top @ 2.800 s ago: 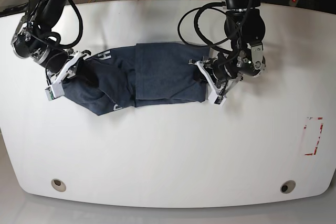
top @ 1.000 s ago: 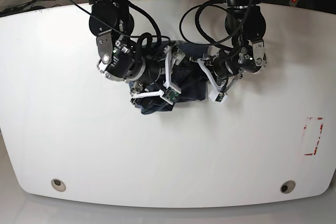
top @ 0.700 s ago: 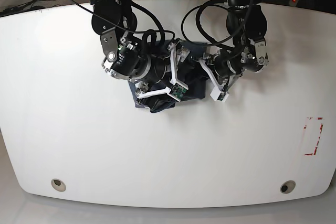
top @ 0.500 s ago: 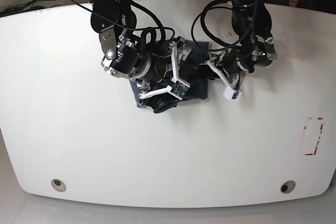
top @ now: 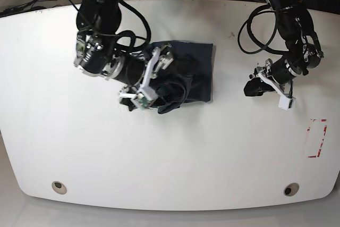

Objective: Fold the T-shirt properly
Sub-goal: 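Fold the bundle over with the right gripper toward the left gripper, then flip the folded bundle with the right gripper, lettering side up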

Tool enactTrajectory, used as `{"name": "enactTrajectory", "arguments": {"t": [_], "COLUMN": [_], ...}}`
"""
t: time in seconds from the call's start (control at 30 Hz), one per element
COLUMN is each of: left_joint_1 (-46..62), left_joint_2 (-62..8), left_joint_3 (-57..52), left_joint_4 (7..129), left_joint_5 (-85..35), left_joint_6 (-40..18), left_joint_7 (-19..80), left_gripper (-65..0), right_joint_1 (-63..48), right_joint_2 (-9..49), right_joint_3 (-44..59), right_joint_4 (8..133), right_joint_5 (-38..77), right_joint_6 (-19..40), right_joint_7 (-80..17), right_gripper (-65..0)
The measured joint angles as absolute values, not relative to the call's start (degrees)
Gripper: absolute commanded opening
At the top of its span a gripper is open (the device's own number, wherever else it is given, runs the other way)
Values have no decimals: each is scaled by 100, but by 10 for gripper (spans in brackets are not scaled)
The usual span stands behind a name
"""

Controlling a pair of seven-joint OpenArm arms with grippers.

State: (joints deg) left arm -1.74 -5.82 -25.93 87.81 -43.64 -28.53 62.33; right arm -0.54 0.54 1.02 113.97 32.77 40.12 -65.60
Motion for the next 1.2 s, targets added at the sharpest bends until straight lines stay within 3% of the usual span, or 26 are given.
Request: {"name": "enactTrajectory", "arguments": {"t": [0.2,0.43,0.63,0.73,0.97,1.2], "left_joint_1": [1,84,187,158,172,169], "left_joint_2": [-1007,-1247,-1229,-1229,-1260,-1282], "left_joint_3": [-2626,-2620,-2622,-2620,-2620,-2622], "left_joint_4": [8781,8783,8779,8779,8781,8781], "left_joint_5": [-4381,-4423,-4401,-4414,-4410,-4405], "left_joint_6": [-2851,-2856,-2853,-2856,-2853,-2853], "left_joint_7": [6257,6248,6296,6294,6294,6294], "left_gripper": [-529,-529,-529,-529,-529,-529], "right_joint_1": [-89,-204,-373,-403,-414,-429], "right_joint_2": [370,617,580,263,-331,-443], "right_joint_3": [1428,1424,528,30,-1284,-1518], "right_joint_4": [11365,10755,10713,10619,10250,10582], "right_joint_5": [4547,4744,4735,4609,3061,2681], "right_joint_6": [3968,3966,3968,3968,3988,3992], "right_joint_7": [-6611,-6794,-6781,-6650,-6027,-5876], "right_gripper": [-68,-68,-68,-68,-68,-68]}}
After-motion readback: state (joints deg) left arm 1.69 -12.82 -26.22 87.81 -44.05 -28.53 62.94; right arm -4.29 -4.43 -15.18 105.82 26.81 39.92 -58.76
